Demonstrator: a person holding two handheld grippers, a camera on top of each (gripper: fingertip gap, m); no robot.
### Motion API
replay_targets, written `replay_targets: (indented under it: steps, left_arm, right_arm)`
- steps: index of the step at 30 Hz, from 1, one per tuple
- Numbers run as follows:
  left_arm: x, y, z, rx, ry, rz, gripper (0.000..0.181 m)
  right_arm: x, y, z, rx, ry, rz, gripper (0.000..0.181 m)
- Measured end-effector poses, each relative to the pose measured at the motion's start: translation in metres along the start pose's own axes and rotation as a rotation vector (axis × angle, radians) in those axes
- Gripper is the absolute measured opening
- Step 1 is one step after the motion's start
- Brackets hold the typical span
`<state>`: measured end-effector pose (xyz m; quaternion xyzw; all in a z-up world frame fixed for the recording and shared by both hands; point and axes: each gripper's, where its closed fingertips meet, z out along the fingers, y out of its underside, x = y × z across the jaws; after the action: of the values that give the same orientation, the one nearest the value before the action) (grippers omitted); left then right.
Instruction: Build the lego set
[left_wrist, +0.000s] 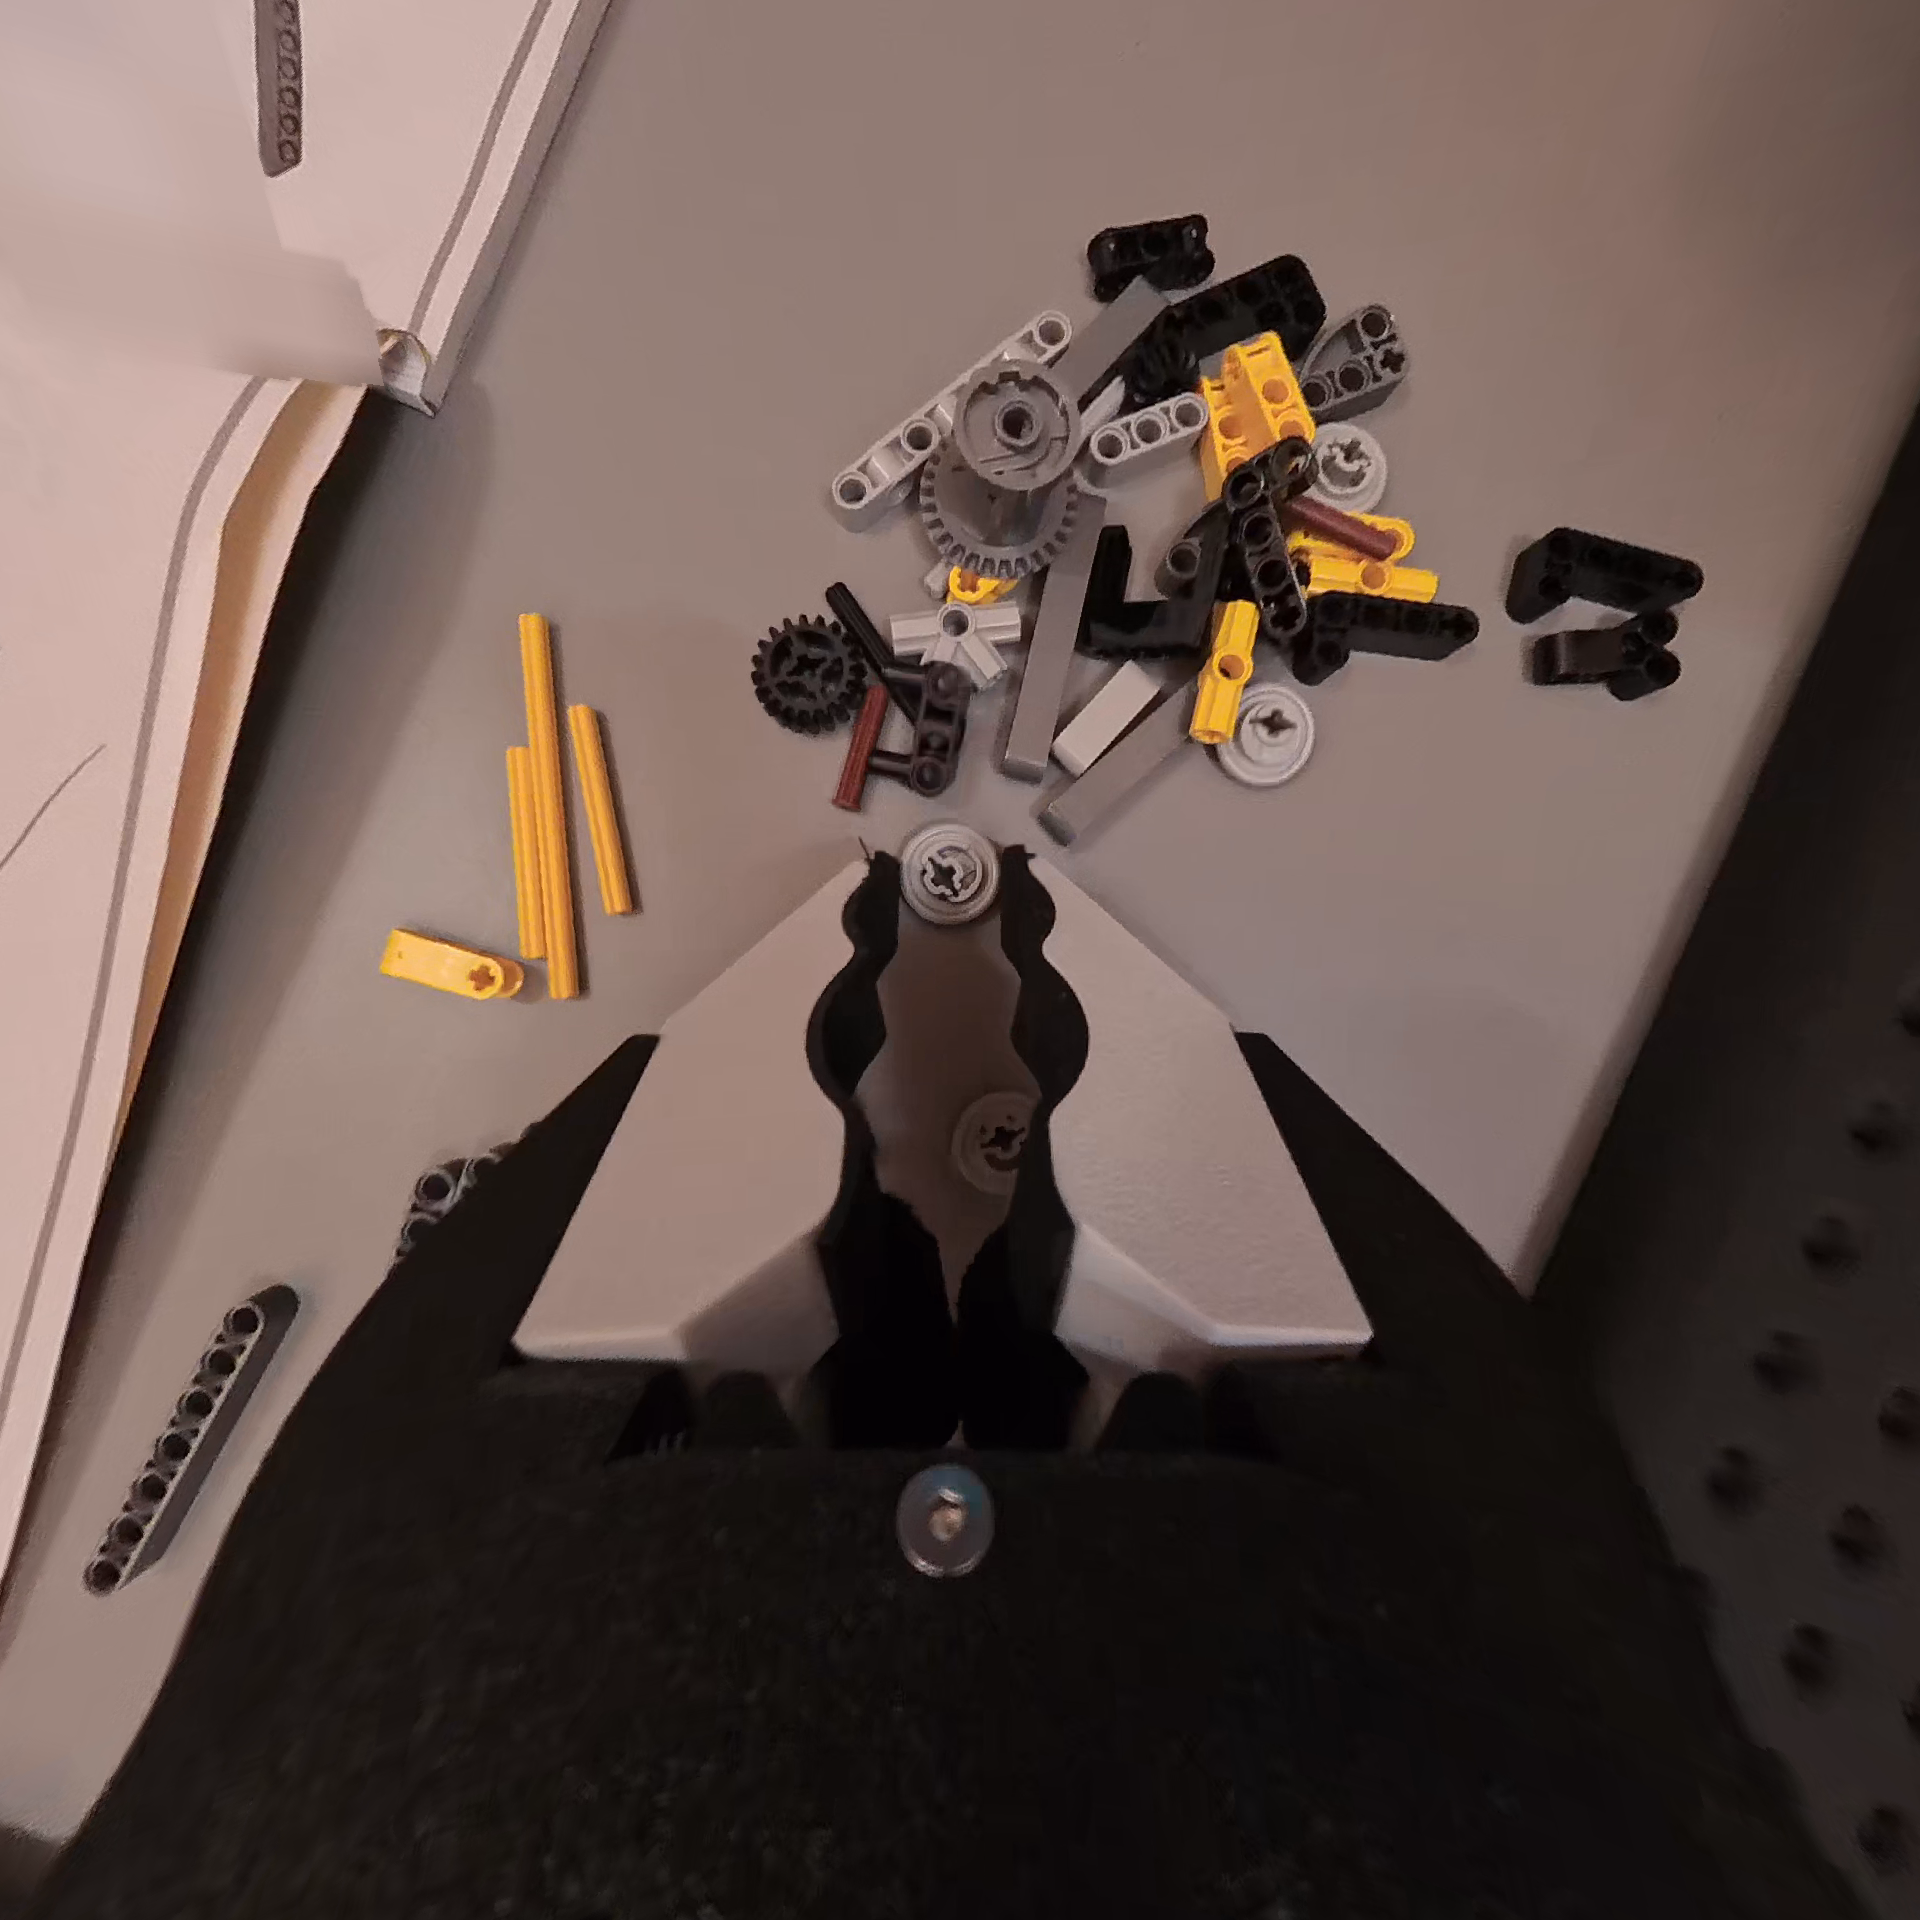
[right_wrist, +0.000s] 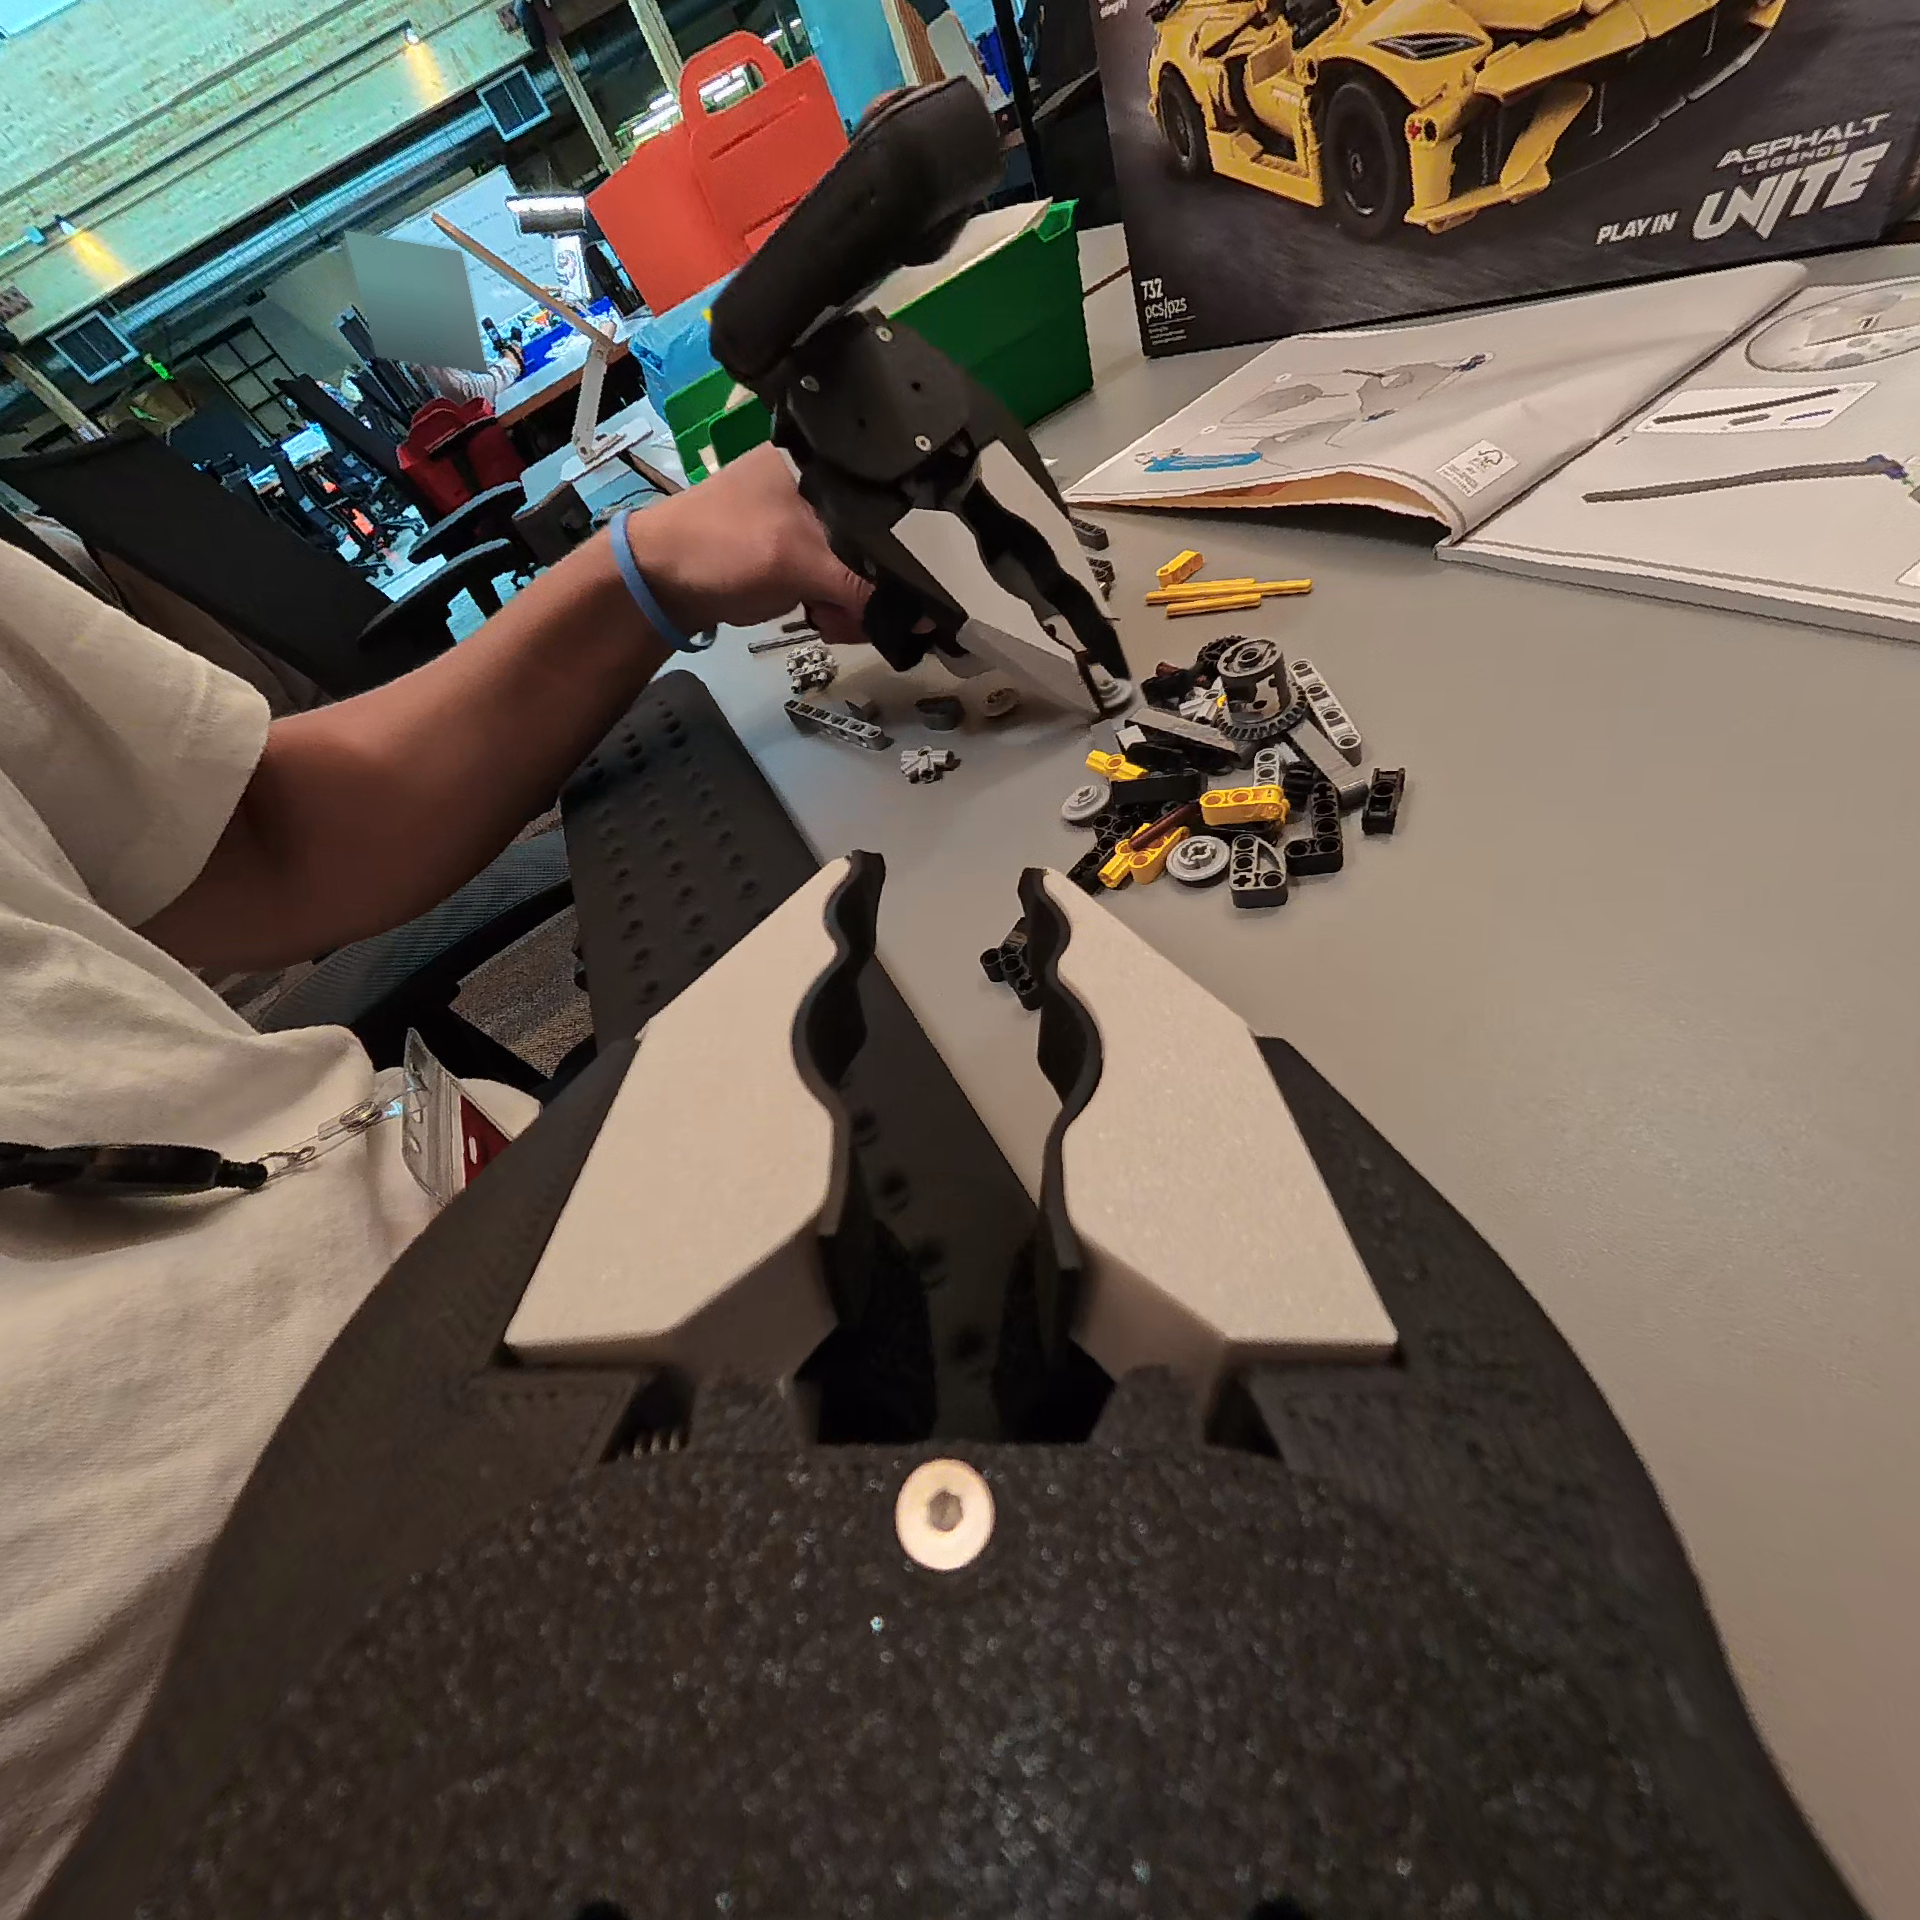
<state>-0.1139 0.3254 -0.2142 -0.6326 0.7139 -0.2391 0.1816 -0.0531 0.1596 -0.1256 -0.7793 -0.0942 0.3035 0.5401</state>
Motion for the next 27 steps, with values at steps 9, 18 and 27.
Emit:
replay_targets:
  steps: [9,18,27]
  left_arm:
    - [0.017,0.025,-0.017,-0.051,-0.009,0.006,0.018]
    - [0.035,-0.005,-0.015,0.066,0.033,0.020,0.025]
    - [0.063,-0.016,0.015,0.054,0.003,0.008,0.029]
  right_arm:
    - [0.000,0.001,0.001,-0.006,-0.002,0.000,0.028]
    - [0.001,0.001,0.001,-0.006,0.005,-0.002,0.029]
    - [0.000,0.000,0.001,-0.003,0.001,-0.002,0.031]
